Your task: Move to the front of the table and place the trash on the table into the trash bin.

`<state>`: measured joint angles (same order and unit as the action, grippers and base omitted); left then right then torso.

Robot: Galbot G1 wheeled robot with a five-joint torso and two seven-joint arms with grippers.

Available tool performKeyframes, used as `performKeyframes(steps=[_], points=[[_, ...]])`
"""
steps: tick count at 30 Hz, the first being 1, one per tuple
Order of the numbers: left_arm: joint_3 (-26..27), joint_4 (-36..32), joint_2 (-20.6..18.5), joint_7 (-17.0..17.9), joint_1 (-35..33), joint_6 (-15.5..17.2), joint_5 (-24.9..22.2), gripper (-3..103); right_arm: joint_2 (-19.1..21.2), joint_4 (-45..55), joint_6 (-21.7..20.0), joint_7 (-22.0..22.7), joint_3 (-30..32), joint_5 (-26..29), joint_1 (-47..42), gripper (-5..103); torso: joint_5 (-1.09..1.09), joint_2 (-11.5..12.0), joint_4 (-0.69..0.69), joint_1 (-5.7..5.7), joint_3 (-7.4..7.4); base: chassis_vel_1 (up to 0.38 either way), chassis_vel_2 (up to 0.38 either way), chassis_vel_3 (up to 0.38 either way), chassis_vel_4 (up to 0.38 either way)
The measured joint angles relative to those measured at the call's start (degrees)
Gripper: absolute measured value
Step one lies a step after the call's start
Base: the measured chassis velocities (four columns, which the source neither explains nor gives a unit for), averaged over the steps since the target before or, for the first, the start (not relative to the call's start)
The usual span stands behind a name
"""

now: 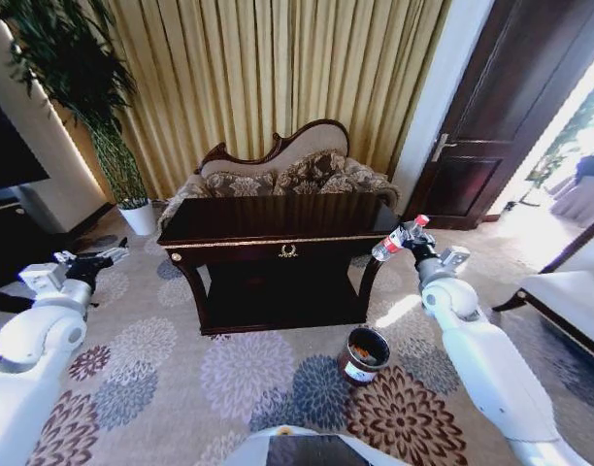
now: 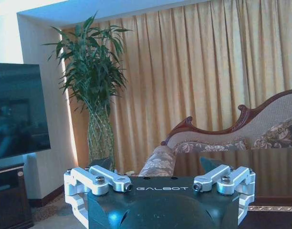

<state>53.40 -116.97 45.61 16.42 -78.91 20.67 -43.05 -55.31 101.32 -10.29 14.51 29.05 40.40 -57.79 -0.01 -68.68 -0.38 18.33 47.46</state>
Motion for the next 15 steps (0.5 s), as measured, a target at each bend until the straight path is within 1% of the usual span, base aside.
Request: performKeyframes(steps=[1, 2, 3, 4, 6, 7, 8, 10, 11, 13, 14, 15], points=[[0.0, 0.0, 0.0, 0.0, 0.0, 0.0, 0.0, 100, 0.0, 0.0, 0.0, 0.0, 0.0, 0.0, 0.0, 32, 0.0, 0.0, 0.0, 0.0, 0.0, 0.044, -0.079, -0.021, 0.068], [-0.1, 0.0, 0.4, -0.2, -0.1, -0.2, 0.4, 100, -1.0, -1.4, 0.5, -0.2, -0.9, -1.4, -0.1, 32, -0.01, 0.0, 0.03, 0.0, 0.0, 0.0, 0.0, 0.0, 0.0], [-0.1, 0.0, 0.7, -0.3, -0.3, -0.5, 0.6, 100, -1.8, -2.7, 1.2, -0.5, -1.7, -2.7, -0.2, 32, 0.0, 0.0, 0.02, 0.01, 0.01, 0.0, 0.0, 0.0, 0.0], [-0.1, 0.0, 0.7, -0.3, -0.3, -0.5, 0.6, 100, -1.8, -2.7, 1.2, -0.5, -1.7, -2.7, -0.2, 32, 0.0, 0.0, 0.02, 0.01, 0.01, 0.0, 0.0, 0.0, 0.0], [-0.2, -0.2, 1.5, -0.6, -0.7, -0.8, 0.9, 100, -4.2, -6.9, 2.8, -1.7, -3.6, -6.9, -0.2, 32, 0.0, 0.1, 0.02, 0.07, 0.05, 0.0, 0.0, 0.0, 0.0], [-0.2, -0.3, 1.8, -0.7, -0.9, -0.9, 1.0, 100, -5.1, -8.7, 3.2, -2.2, -4.3, -8.2, -0.2, 32, 0.02, 0.1, 0.01, 0.09, 0.06, 0.0, 0.0, 0.0, 0.0], [-0.2, -0.3, 1.8, -0.7, -0.9, -0.9, 1.0, 100, -5.1, -8.7, 3.2, -2.2, -4.3, -8.2, -0.2, 32, 0.02, 0.1, 0.01, 0.09, 0.06, 0.0, 0.0, 0.0, 0.0], [0.1, -0.4, 2.2, -1.0, -1.2, -1.1, 1.1, 100, -6.8, -13.0, 3.6, -3.0, -5.7, -10.7, -0.1, 32, 0.0, 0.1, 0.01, 0.09, 0.05, 0.0, 0.0, 0.0, 0.0], [0.1, -0.4, 2.2, -1.0, -1.2, -1.1, 1.1, 100, -6.8, -13.0, 3.6, -3.0, -5.7, -10.7, -0.1, 32, 0.0, 0.1, 0.01, 0.09, 0.05, 0.0, 0.0, 0.0, 0.0], [0.3, -0.4, 2.4, -1.1, -1.5, -1.5, 1.2, 100, -7.9, -17.2, 4.4, -3.8, -6.5, -14.2, 0.5, 32, 0.01, 0.1, 0.0, 0.06, 0.03, 0.0, 0.0, 0.0, 0.0], [0.4, -0.4, 2.4, -1.2, -1.6, -1.7, 1.2, 100, -8.4, -19.5, 4.8, -3.9, -6.8, -15.6, 1.1, 32, 0.0, 0.0, 0.01, 0.04, 0.02, 0.0, 0.0, 0.0, 0.0], [0.4, -0.4, 2.4, -1.2, -1.6, -1.7, 1.2, 100, -8.4, -19.5, 4.8, -3.9, -6.8, -15.6, 1.1, 32, 0.0, 0.0, 0.01, 0.04, 0.02, 0.0, 0.0, 0.0, 0.0]])
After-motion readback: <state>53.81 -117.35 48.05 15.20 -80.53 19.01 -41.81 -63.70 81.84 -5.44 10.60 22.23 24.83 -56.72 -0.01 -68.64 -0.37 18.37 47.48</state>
